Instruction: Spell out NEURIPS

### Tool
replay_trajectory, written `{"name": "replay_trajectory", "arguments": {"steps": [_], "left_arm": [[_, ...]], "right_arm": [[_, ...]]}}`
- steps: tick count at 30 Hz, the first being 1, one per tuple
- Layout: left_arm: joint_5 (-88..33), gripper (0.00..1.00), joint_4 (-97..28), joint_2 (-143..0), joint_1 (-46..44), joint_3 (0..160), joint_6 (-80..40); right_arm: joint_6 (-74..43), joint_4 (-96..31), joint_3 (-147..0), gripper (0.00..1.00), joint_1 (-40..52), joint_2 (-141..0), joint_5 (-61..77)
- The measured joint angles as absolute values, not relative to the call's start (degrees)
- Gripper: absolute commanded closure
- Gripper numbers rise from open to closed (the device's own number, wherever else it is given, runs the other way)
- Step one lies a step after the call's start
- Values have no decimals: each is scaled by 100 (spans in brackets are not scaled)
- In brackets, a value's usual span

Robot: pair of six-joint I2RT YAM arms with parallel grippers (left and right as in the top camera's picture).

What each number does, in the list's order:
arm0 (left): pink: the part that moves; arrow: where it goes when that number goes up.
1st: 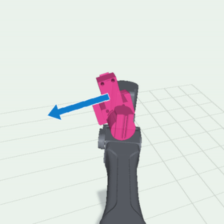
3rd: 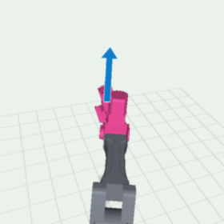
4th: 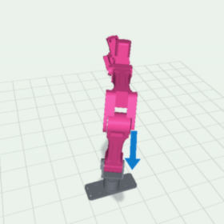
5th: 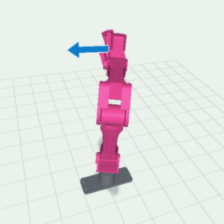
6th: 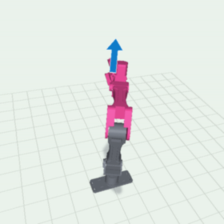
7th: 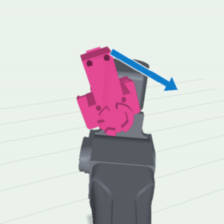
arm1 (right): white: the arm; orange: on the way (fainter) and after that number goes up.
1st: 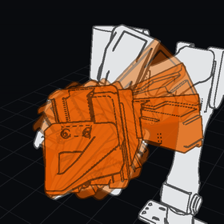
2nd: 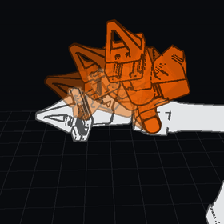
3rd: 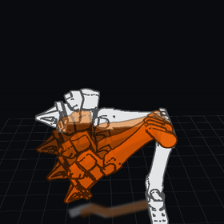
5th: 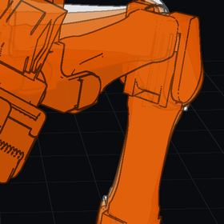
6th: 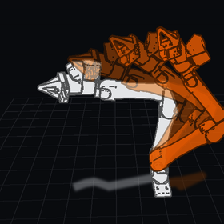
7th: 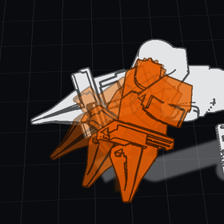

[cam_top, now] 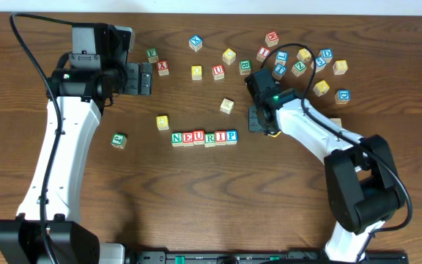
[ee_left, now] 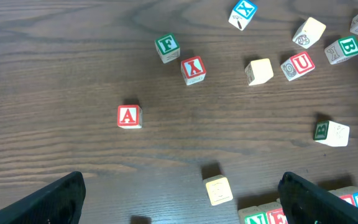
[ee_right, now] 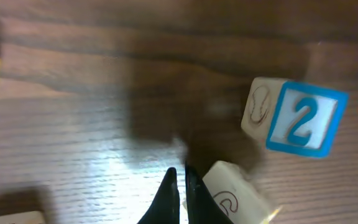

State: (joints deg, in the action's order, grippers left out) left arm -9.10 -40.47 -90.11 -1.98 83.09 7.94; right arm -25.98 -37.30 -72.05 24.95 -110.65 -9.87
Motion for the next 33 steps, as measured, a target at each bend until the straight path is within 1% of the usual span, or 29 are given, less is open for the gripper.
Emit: {"name": "replay_trajectory", "arguments": {"steps": [10, 24, 33], "left_arm": [[-910, 2, -4049, -9011, -198, 8309, 794], [-910, 2, -4047, -9011, -198, 8309, 797], [-910, 3, -4047, -9011, -198, 8309, 794]], "right_arm": [[-2582, -3693, -7181, 99, 2451, -11332, -829], [-2580, -3636, -7194, 99, 2451, -11347, -788], [-2488, -4211, -7749, 99, 2451, -11461, -709]]}}
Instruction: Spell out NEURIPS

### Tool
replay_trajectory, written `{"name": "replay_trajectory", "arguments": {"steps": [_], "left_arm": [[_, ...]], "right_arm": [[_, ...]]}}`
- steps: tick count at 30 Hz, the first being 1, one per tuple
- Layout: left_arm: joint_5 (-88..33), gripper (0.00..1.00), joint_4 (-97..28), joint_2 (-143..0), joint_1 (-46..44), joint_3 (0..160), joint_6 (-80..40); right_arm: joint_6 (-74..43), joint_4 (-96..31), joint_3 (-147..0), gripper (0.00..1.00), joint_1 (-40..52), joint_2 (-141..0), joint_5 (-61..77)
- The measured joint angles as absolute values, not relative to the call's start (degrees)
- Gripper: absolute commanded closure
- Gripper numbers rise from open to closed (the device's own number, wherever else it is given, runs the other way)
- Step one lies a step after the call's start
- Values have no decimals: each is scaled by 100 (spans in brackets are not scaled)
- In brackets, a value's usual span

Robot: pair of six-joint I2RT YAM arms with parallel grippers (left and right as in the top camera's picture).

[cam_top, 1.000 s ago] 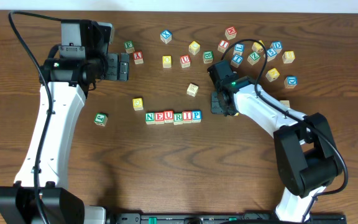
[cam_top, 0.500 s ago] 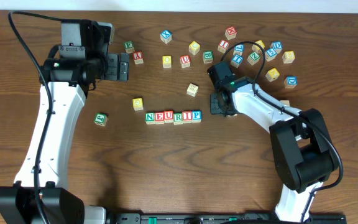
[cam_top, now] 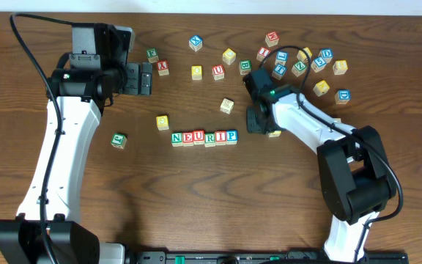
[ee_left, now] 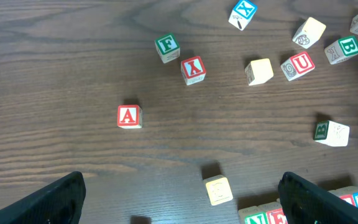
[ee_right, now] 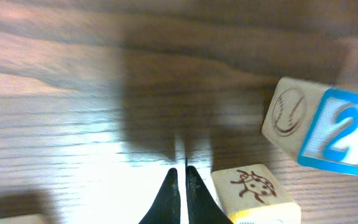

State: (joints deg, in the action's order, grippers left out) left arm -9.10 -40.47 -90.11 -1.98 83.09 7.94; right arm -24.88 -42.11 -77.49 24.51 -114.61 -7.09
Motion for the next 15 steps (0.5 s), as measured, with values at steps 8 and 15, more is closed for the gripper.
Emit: {"name": "replay_trajectory", "arguments": {"steps": [8, 15], "left_arm": [[-910, 2, -4049, -9011, -198, 8309, 794], [-910, 2, -4047, -9011, -198, 8309, 794]], "right_arm": [[-2346, -4956, -8809, 99, 2451, -11463, -701], [-1824, -5937, -9590, 99, 2451, -11463, -681]]}}
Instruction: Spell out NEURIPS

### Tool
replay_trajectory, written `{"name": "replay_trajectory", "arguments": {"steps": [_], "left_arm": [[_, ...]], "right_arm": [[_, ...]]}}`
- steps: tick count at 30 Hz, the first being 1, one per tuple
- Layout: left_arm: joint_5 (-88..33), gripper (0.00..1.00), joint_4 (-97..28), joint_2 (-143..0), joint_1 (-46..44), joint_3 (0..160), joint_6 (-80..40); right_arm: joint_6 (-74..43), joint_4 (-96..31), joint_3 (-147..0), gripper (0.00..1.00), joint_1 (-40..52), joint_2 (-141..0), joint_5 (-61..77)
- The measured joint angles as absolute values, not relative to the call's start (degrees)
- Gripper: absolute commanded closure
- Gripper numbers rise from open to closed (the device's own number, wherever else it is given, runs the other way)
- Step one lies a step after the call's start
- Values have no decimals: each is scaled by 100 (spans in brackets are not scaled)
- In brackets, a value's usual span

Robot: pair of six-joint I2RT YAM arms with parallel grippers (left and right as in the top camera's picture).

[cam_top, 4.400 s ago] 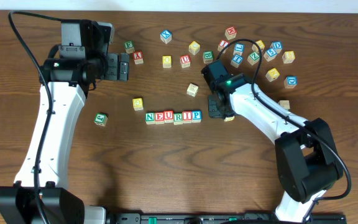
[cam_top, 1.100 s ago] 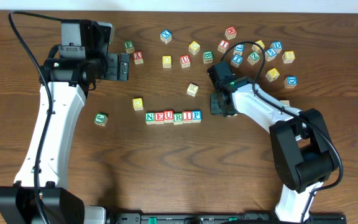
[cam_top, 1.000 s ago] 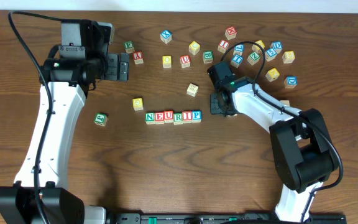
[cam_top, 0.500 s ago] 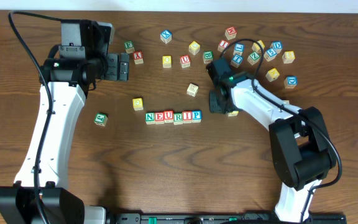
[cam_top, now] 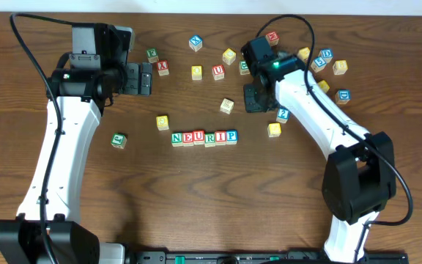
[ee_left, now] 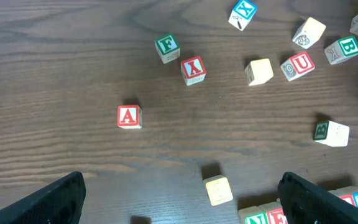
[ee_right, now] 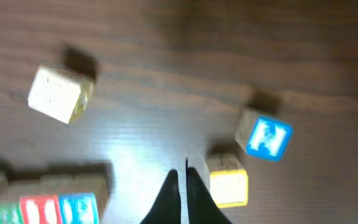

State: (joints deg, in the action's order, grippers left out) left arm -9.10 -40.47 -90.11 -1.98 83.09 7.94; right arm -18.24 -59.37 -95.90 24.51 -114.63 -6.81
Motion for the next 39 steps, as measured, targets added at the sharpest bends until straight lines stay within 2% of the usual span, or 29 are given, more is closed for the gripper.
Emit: {"name": "replay_trajectory", "arguments": {"steps": [6, 17, 27, 34, 35, 37, 38, 39], "left_arm": [[-910, 2, -4047, -9011, -198, 8309, 797], [-910, 2, -4047, -9011, -198, 8309, 794], [-910, 2, -4047, -9011, -198, 8309, 794], [-910, 2, -4047, -9011, -198, 8309, 794], [-910, 2, -4049, -9011, -198, 8309, 797], [-913, 2, -4045, -9011, -198, 8311, 794], [-910, 2, -4047, -9011, -198, 8311, 797], [-910, 2, -4045, -9011, -198, 8311, 794]], "right_arm": [[-919, -6386, -9745, 99, 2456, -11463, -285], [1081, -6792, -9745, 92, 2405, -11452, 718], [2108, -7303, -9745, 87, 1496, -10392, 1793], [2958, -7710, -9649, 85, 1452, -10151, 2355], [3065, -7710, -9574, 84, 1452, -10151, 2414], [3221, -7533, -9345, 66, 1452, -10151, 2506], [3234, -7485, -9253, 61, 1448, -10156, 2515], [3312, -7347, -9109, 62, 1446, -10158, 2534]]}}
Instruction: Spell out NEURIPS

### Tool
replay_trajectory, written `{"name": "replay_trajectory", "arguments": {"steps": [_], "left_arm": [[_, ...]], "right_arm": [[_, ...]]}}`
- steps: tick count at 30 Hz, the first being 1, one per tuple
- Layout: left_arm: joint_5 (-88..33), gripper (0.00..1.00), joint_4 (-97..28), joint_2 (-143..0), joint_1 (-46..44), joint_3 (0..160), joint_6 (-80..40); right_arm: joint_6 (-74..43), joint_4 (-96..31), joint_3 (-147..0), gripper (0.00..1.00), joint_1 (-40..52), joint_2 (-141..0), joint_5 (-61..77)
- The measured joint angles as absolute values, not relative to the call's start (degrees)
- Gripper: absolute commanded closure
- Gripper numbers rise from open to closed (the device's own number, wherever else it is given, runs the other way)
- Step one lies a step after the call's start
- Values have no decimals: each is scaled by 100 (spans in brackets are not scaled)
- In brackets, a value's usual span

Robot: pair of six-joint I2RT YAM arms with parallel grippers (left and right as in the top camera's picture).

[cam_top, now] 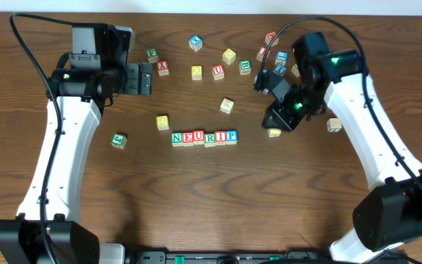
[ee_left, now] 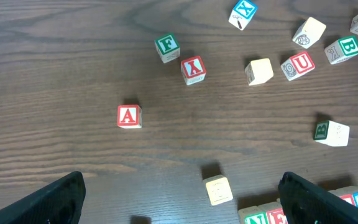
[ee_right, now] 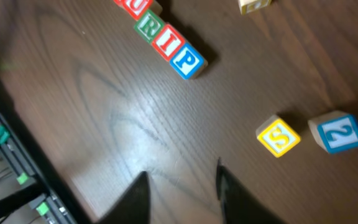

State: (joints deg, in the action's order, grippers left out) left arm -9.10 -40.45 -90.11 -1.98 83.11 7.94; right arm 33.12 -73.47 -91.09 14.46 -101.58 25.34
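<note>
The row of letter blocks N E U R I P lies mid-table; its R, I, P end shows in the right wrist view. A yellow S block lies apart, right of the P, with a blue 2 block beside it. My right gripper hangs open and empty above the wood near the S. At the far left my left gripper is also open and empty, high over the table.
Loose blocks are scattered along the far side: red A, green F, red X, U, green B. A yellow block lies left of the row and a green one farther left.
My right gripper was shut and closer to the table near the yellow and blue blocks. Now it is open, higher and farther right. The blocks and the left arm have not moved.
My right gripper was shut, low on the table, against a tilted yellow block beside the 2 block. Then that block lay flat by the shut fingers. Then the gripper was higher, still shut. Now it is open and the yellow block shows S upward, right of the row.
</note>
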Motion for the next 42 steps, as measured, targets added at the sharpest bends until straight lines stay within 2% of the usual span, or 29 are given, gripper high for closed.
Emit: {"name": "replay_trajectory", "arguments": {"steps": [4, 7, 10, 13, 18, 26, 28, 29, 30, 32, 42], "left_arm": [[-910, 2, -4049, -9011, -198, 8311, 797], [-910, 2, -4047, -9011, -198, 8311, 794], [-910, 2, -4047, -9011, -198, 8311, 797], [-910, 2, -4047, -9011, -198, 8311, 794], [-910, 2, -4047, -9011, -198, 8311, 794], [-910, 2, -4047, -9011, -198, 8311, 794], [-910, 2, -4047, -9011, -198, 8311, 794], [-910, 3, -4047, -9011, -198, 8311, 794], [-910, 3, -4047, -9011, -198, 8311, 794], [-910, 2, -4047, -9011, -198, 8311, 794], [-910, 2, -4047, -9011, -198, 8311, 794]], "right_arm": [[3371, -6982, -8573, 60, 1380, -10162, 2600], [3378, -6862, -8313, 44, 1308, -10162, 2593], [3391, -6742, -8134, 44, 1284, -10162, 2589], [3387, -6661, -8064, 39, 1269, -10162, 2591], [3378, -6484, -8060, 45, 1253, -10162, 2460], [3089, -6329, -8060, 40, 1245, -10162, 1612], [2987, -6329, -8060, 46, 1245, -10162, 1400], [2921, -6326, -8060, 53, 1245, -10162, 1293], [2827, -6322, -8060, 67, 1245, -10162, 1164], [2689, -6316, -8060, 80, 1245, -10162, 1020], [2104, -6160, -8005, 90, 1245, -10162, 655]]}}
